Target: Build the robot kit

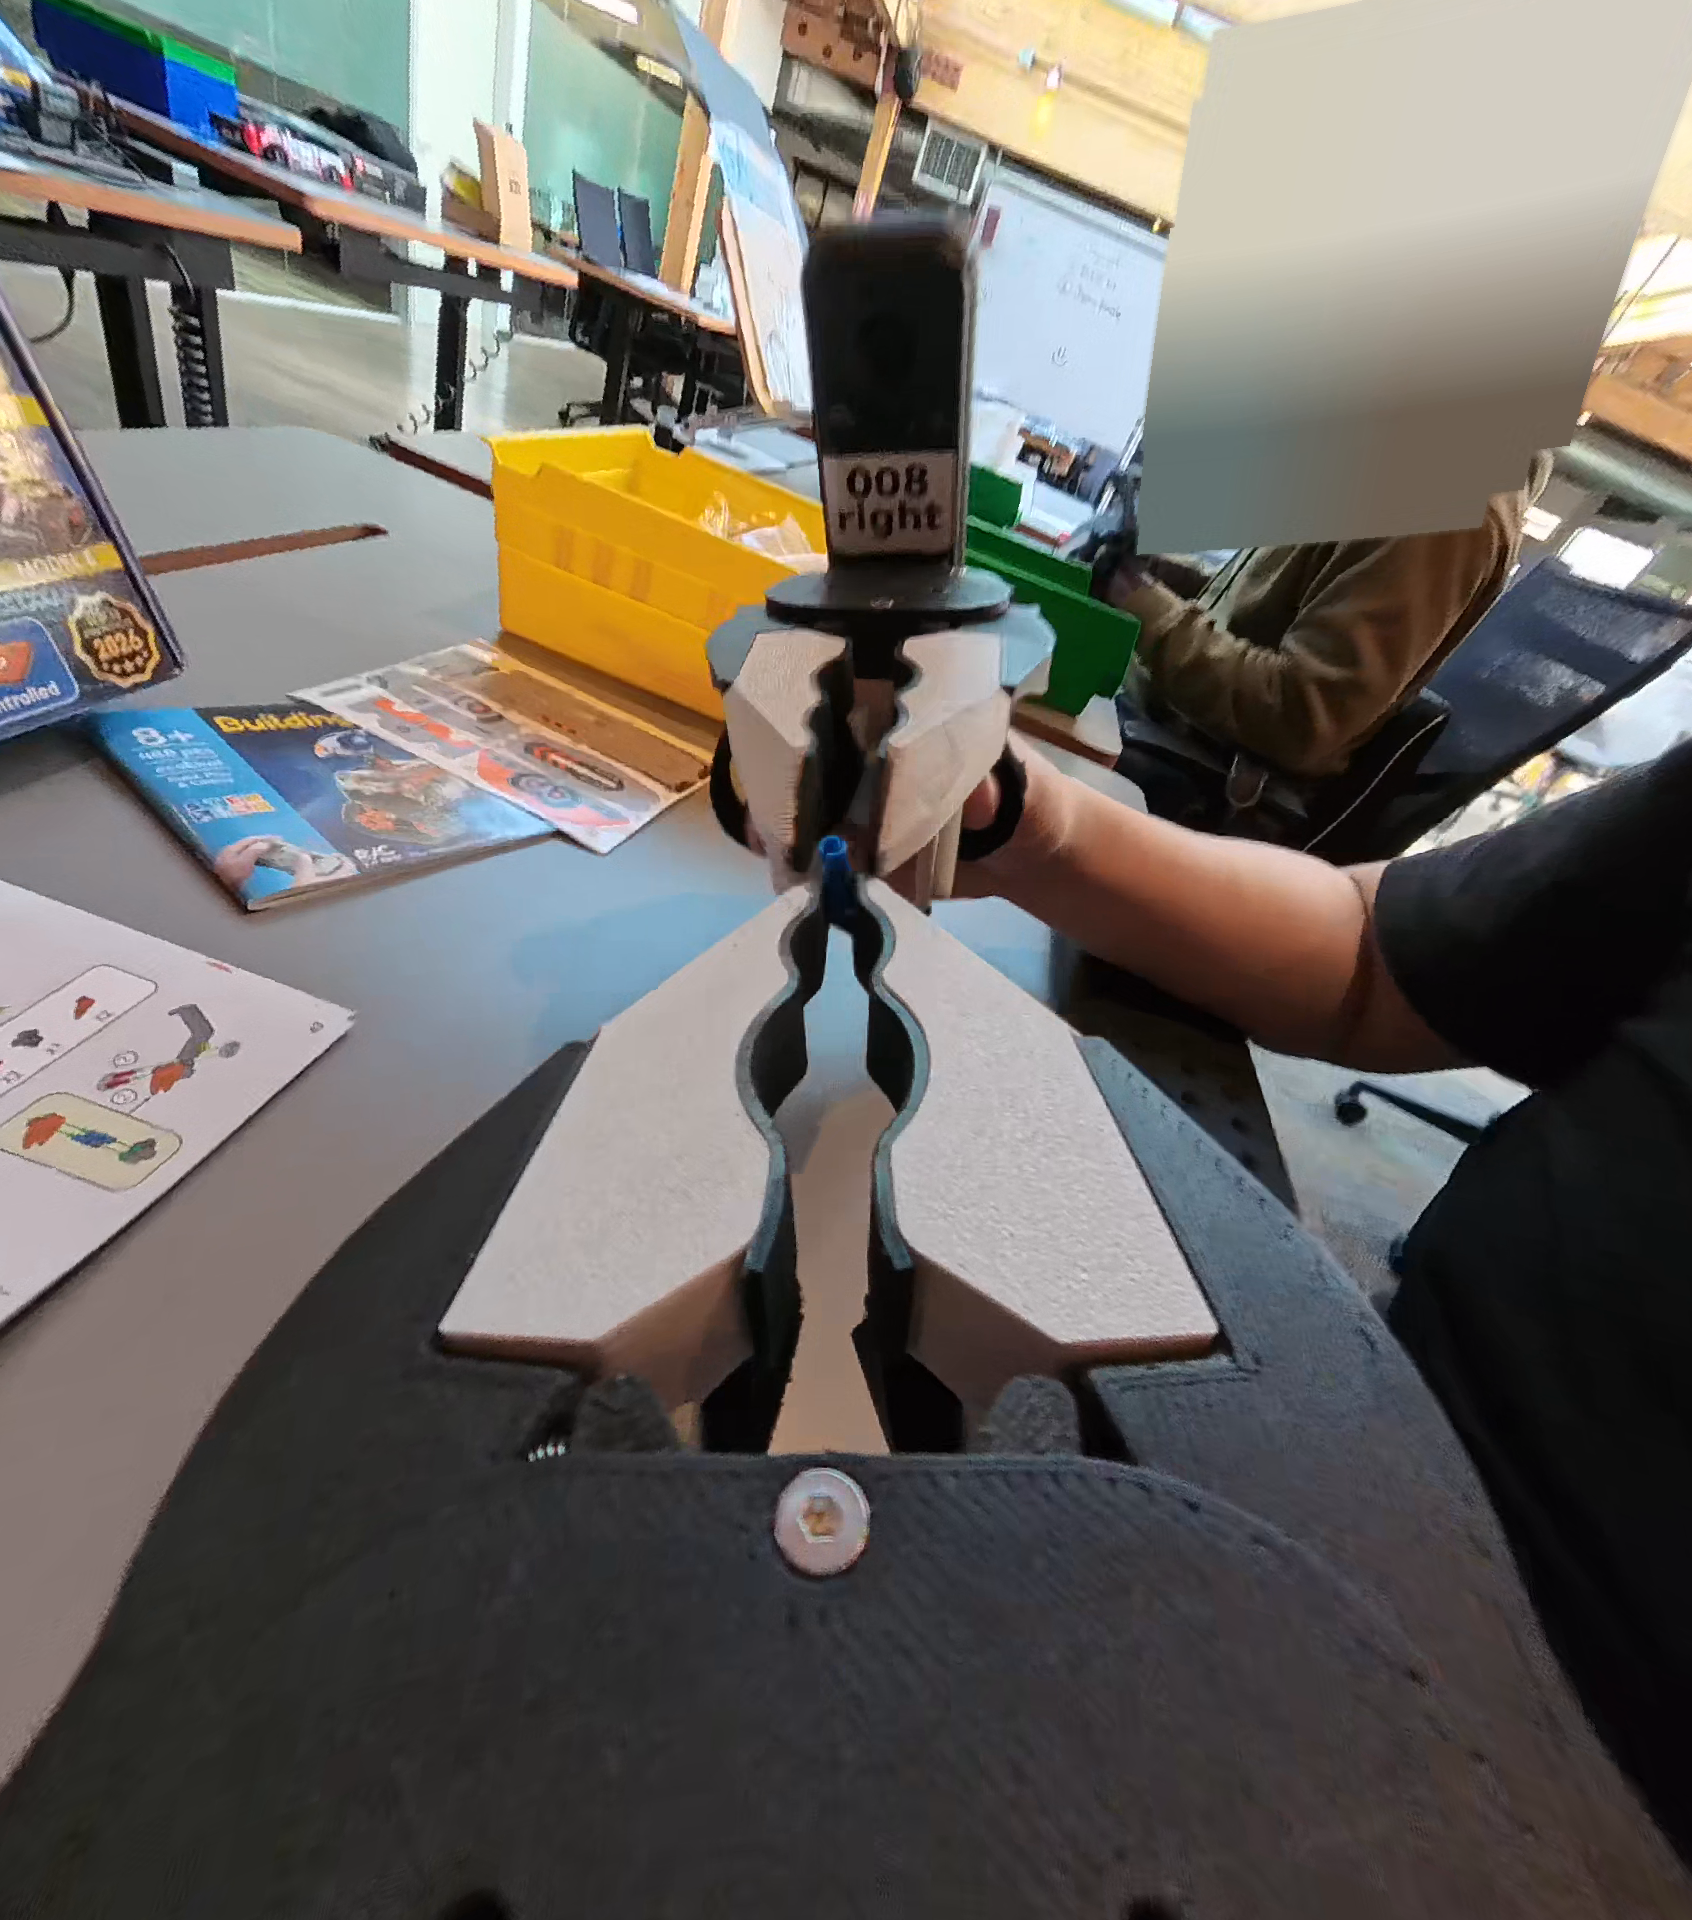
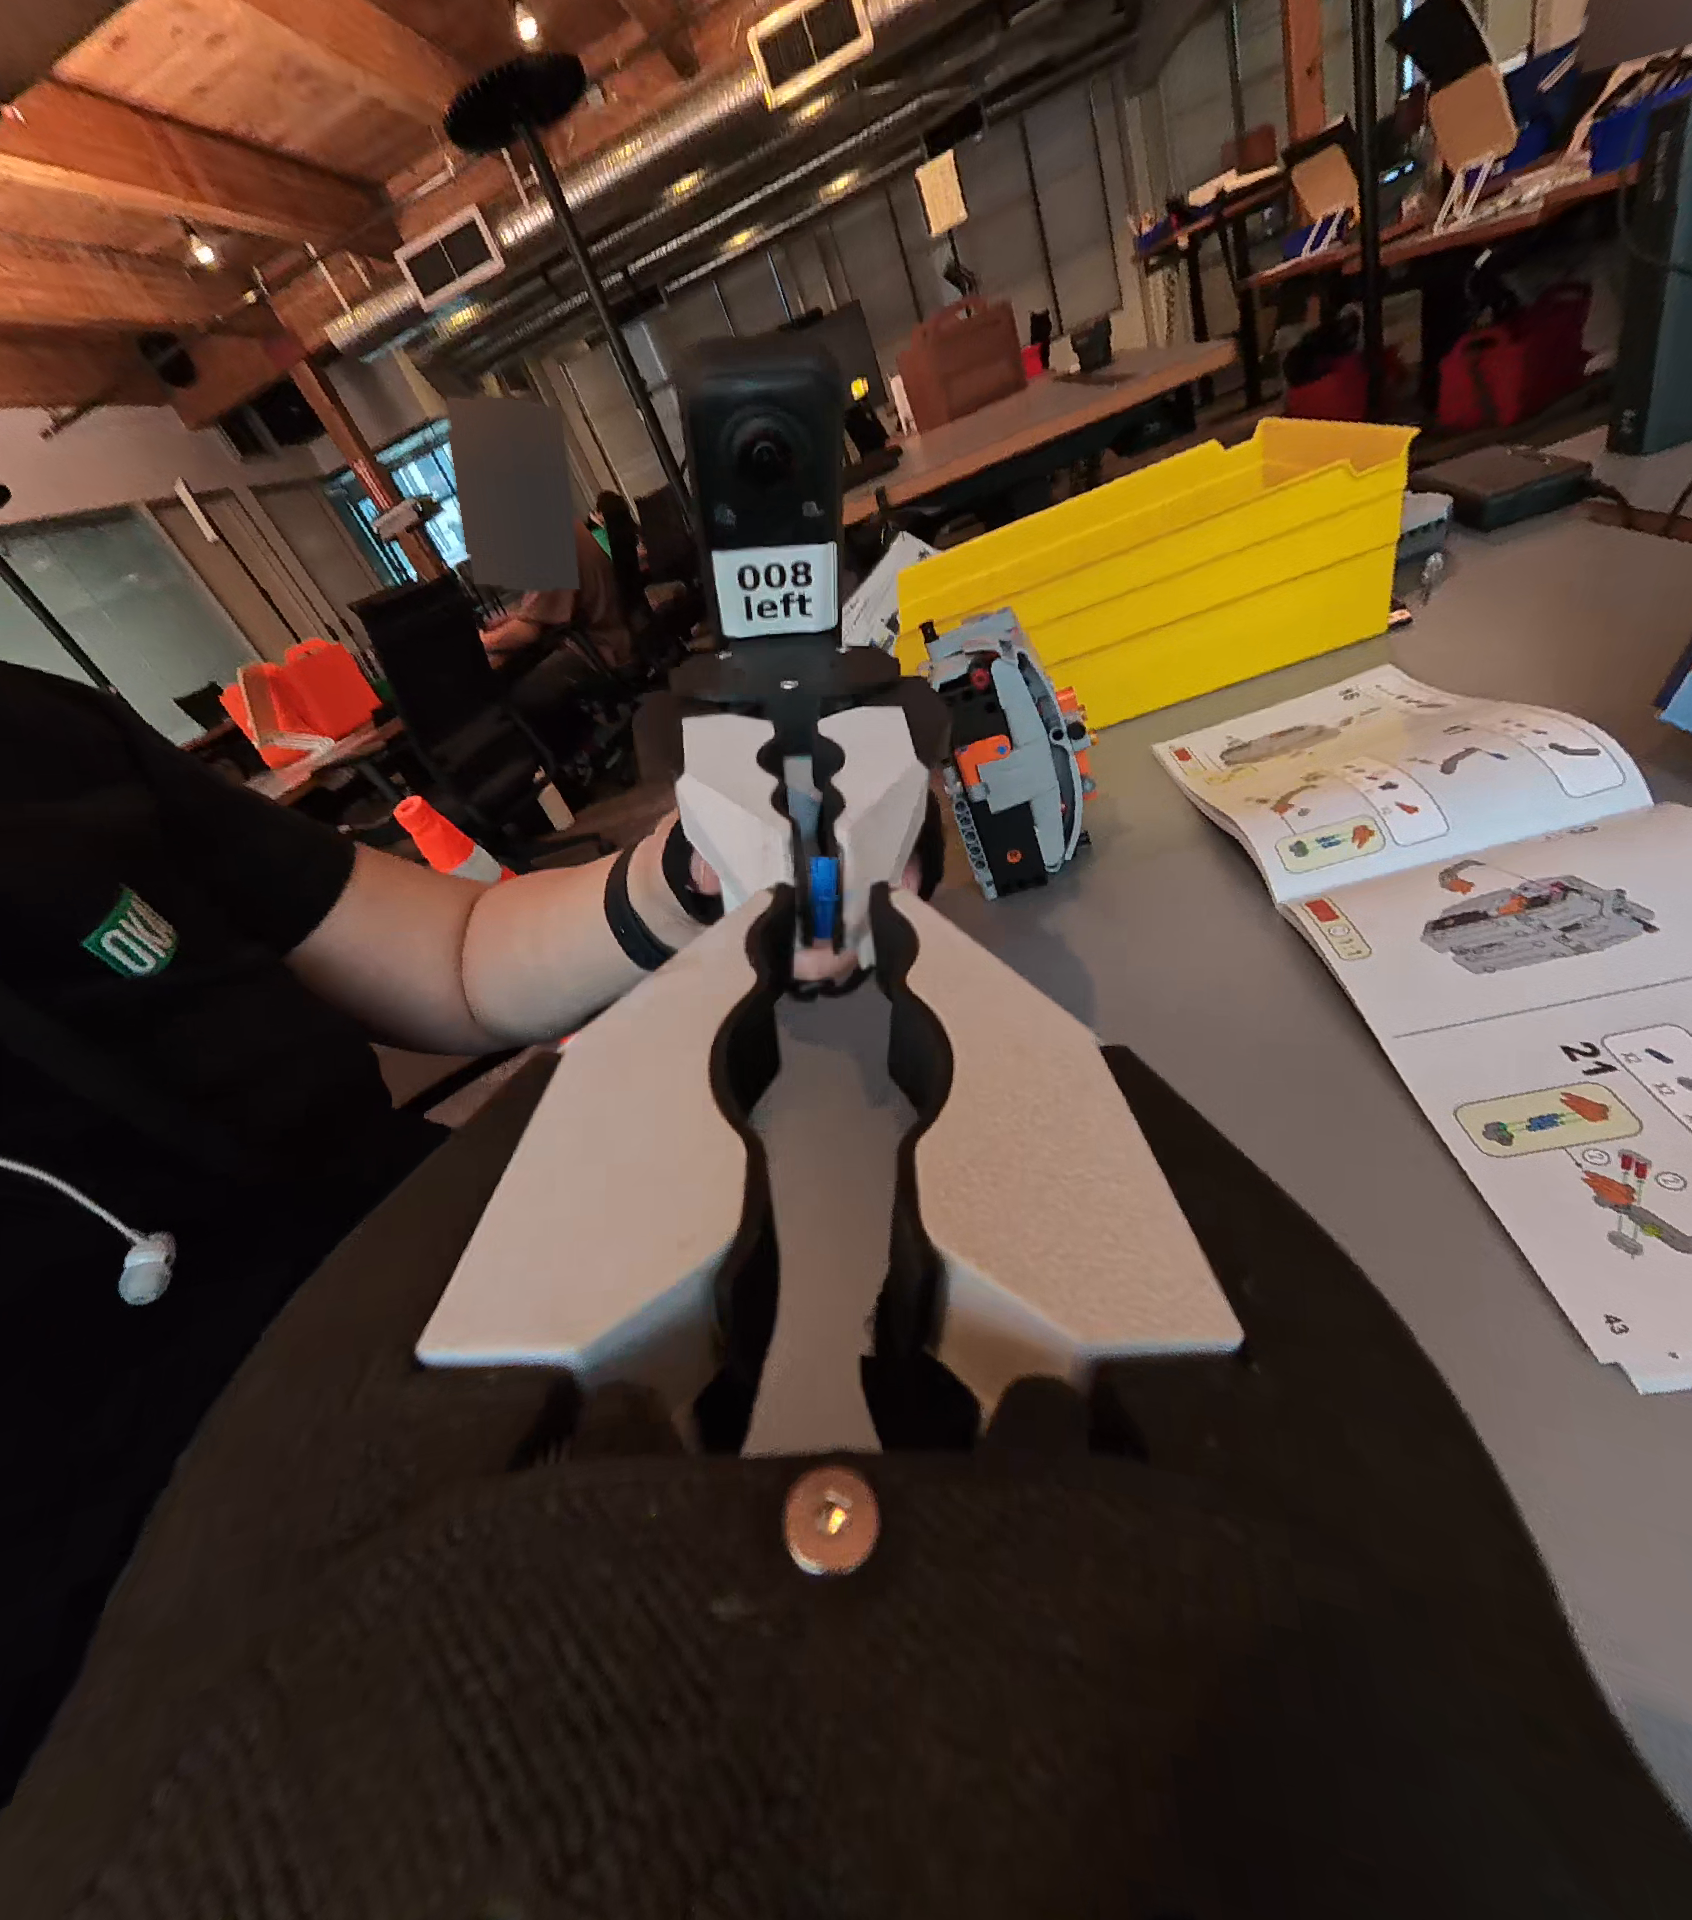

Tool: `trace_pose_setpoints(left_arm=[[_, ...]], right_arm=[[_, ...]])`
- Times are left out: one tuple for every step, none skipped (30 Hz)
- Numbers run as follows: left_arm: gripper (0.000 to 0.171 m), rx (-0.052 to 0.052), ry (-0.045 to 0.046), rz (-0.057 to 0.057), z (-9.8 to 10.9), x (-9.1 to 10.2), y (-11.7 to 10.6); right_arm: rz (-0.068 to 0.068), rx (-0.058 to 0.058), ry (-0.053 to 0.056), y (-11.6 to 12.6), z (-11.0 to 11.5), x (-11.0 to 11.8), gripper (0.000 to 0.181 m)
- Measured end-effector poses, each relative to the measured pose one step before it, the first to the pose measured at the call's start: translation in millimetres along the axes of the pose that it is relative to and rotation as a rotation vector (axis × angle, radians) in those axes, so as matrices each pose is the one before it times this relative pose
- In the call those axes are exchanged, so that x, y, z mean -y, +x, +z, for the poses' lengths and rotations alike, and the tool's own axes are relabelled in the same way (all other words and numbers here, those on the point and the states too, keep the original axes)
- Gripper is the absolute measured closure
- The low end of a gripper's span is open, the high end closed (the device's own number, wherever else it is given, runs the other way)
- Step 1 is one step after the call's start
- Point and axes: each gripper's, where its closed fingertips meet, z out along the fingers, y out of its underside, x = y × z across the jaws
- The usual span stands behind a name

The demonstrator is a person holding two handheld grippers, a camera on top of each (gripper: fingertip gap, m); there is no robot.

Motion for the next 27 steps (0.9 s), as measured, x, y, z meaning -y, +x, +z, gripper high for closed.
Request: trace_pose_setpoints(left_arm=[[0.17, -0.0124, 0.02454, -0.0085, -1.43, 4.16, 1.55], [0.17, -0.0048, 0.01605, -0.004, -1.2, 2.8, 0.36], [0.17, -0.0035, 0.01546, 0.0035, -0.9, 2.79, 0.77], [0.17, -0.0038, 0.02052, 0.0102, -0.84, 3.49, 1.36], [0.171, -0.0061, 0.03002, 0.014, -1.0, 4.89, 2.11], [0.17, -0.0059, 0.03003, 0.0118, -0.76, 4.54, 2.07], [0.171, -0.0072, 0.01686, 0.0008, -0.33, 2.18, 1.59], [0.171, -0.0125, -0.00196, -0.017, 0.55, -0.78, 1.08], [0.171, -0.0169, -0.00913, -0.0296, 0.82, -1.92, 1.06], [0.171, -0.0213, 0.00053, -0.0305, 0.58, -0.46, 1.66], [0.17, -0.0212, 0.01392, -0.0229, 0.25, 1.63, 1.91], [0.17, -0.0117, 0.01601, -0.0098, -0.07, 1.91, 1.18], [0.171, 0.0, 0.00547, 0.0049, 0.13, 0.48, -0.09], [0.171, 0.0077, -0.00506, 0.0142, 0.25, -0.89, -0.56], [0.171, 0.0062, -0.00914, 0.0184, 0.81, -1.44, 0.12], [0.171, 0.0045, -0.01383, 0.0166, 1.09, -2.12, 0.46], [0.171, 0.0104, -0.01705, 0.0143, 1.31, -2.75, -0.54], [0.171, 0.011, -0.01699, 0.0134, 1.14, -2.95, -0.88], [0.171, 0.0042, -0.01054, 0.0097, 0.87, -1.76, 0.14], [0.17, -0.0013, 0.0005, 0.006, 0.49, -0.03, 0.91], [0.171, -0.0029, 0.00548, 0.0038, 0.07, 0.88, 0.83], [0.171, 0.0017, 0.00166, 0.0033, -0.14, 0.31, 0.01], [0.17, 0.0084, -0.00395, 0.0038, -0.22, -0.59, -1.32], [0.171, 0.0002, 0.00018, 0.0009, -0.08, 0.04, -0.13], [0.171, -0.0043, 0.00105, -0.0013, 0.08, 0.24, 0.72], [0.171, -0.0007, 0.00087, 0.0028, 0.27, 0.02, 0.5], [0.171, 0.0003, -0.00266, 0.0051, 0.11, -0.49, 0.24]], right_arm=[[0.0119, 0.0014, 0.017, 0.71, -1.09, 2.43, 0.165], [0.0139, 0.0081, 0.0095, 0.07, -0.89, 1.17, 0.166], [0.0172, 0.0173, 0.0069, -1.17, -0.33, 0.53, 0.167], [0.021, 0.0224, 0.0107, -1.72, -0.04, 0.99, 0.168], [0.0209, 0.0265, 0.0185, -2.47, 0.27, 1.98, 0.169], [0.0149, 0.0299, 0.0257, -3.41, 0.1, 3.36, 0.169], [-0.014, 0.0287, 0.0332, -5.18, -0.37, 5.78, 0.17], [-0.0559, 0.0041, 0.0352, -4.78, -0.77, 6.75, 0.171], [-0.0911, -0.0252, 0.0137, -2.81, -1.06, 4.79, 0.171], [-0.1003, -0.0564, -0.0169, 1.3, -1.28, 1.09, 0.171], [-0.0751, -0.0622, -0.0261, 2.96, -1.18, -0.91, 0.17], [-0.0341, -0.041, -0.0054, 1.75, -0.76, 0.36, 0.169], [0.0087, 0.0033, 0.0099, -1.79, -0.12, 1.1, 0.168], [0.0517, 0.017, 0.0036, -0.78, 0.66, -0.53, 0.168], [0.0665, 0.0124, -0.0075, 1.8, 0.99, -2.71, 0.168], [0.0514, 0.0313, -0.0072, -1.21, 1.17, -2.67, 0.166], [0.0386, 0.0347, 0.0023, -2.89, 1.53, -1.18, 0.165], [0.0248, 0.0208, 0.0047, -1.87, 1.43, -0.35, 0.167], [0.0086, 0.012, -0.0006, -1.52, 1.23, -0.89, 0.171], [-0.0014, 0.0029, -0.02, -0.52, 1.27, -3.58, 0.173], [-0.0091, -0.0108, -0.0327, 1.31, 1.31, -5.12, 0.173], [-0.0141, -0.0061, -0.0086, -0.01, 0.67, -1.37, 0.17], [-0.004, -0.0032, 0.0039, -0.5, -0.16, 0.7, 0.171], [-0.0002, 0.0029, -0.0072, -0.78, 0.04, -0.67, 0.174], [0.0001, 0.0055, 0.0023, -0.91, -0.22, 0.64, 0.176], [0.0046, 0.0025, -0.0007, -0.1, -0.04, -0.12, 0.176], [0.0126, 0.0043, -0.0022, 0.02, -0.26, -0.51, 0.177]])
